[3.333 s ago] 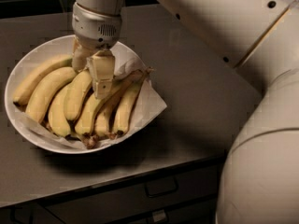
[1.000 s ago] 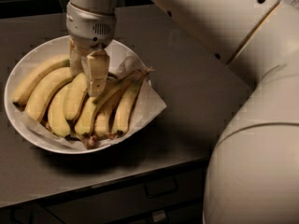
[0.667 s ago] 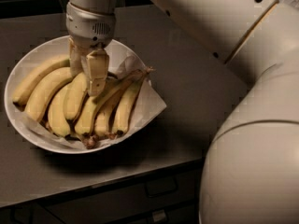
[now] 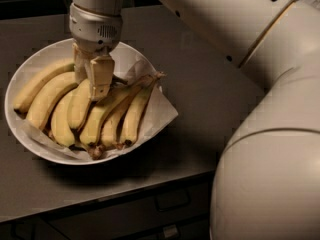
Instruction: Pick banana from white bowl
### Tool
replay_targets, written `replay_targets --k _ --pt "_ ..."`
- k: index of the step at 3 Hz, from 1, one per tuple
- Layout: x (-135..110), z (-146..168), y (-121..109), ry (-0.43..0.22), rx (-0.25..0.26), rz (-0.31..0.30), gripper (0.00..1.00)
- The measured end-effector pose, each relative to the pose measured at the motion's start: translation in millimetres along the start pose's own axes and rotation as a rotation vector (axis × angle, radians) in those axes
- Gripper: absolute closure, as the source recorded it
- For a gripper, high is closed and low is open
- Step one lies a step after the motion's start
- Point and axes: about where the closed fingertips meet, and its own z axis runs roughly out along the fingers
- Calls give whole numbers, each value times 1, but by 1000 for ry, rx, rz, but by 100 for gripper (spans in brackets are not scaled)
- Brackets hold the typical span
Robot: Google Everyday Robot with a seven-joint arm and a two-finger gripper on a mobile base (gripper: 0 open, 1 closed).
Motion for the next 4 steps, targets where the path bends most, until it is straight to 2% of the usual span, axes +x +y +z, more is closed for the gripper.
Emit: replay_targets --k 1,2,4 --pt "0 0 0 0 0 0 100" --pt "0 0 0 0 0 0 100" --pt "-11 -12 -1 19 108 8 100"
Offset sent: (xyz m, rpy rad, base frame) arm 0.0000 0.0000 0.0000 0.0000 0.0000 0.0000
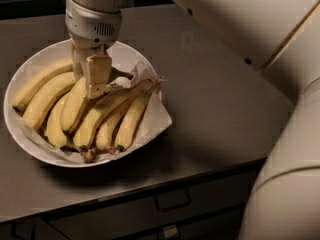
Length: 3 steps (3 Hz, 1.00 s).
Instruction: Pick banana from white bowl
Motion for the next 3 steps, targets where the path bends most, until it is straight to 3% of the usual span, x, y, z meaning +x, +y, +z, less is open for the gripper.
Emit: replay_targets --k 2,3 --pt "-8 -33 25 75 88 42 100" --pt "-17 -57 39 114 162 58 100"
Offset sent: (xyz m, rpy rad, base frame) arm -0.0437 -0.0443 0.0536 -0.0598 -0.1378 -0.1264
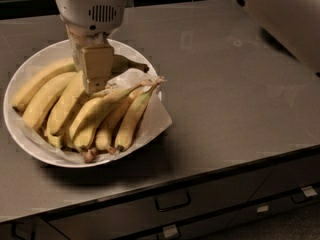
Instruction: Pick banana from white bowl
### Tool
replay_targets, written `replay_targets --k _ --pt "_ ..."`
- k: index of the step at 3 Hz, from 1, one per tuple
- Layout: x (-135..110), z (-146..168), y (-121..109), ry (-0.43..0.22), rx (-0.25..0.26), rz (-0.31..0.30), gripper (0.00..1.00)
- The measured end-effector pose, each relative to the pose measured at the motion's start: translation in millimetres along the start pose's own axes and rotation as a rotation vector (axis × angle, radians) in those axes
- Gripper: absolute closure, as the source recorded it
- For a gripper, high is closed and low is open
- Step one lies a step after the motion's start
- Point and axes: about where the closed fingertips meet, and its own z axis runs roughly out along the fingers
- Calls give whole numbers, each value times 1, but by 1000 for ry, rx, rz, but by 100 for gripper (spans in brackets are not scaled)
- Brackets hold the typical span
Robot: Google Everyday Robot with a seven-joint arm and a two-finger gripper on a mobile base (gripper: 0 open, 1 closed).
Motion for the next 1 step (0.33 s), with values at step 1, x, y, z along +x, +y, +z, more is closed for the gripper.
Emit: replay_targets --k 1 --pt "0 0 0 0 0 0 100"
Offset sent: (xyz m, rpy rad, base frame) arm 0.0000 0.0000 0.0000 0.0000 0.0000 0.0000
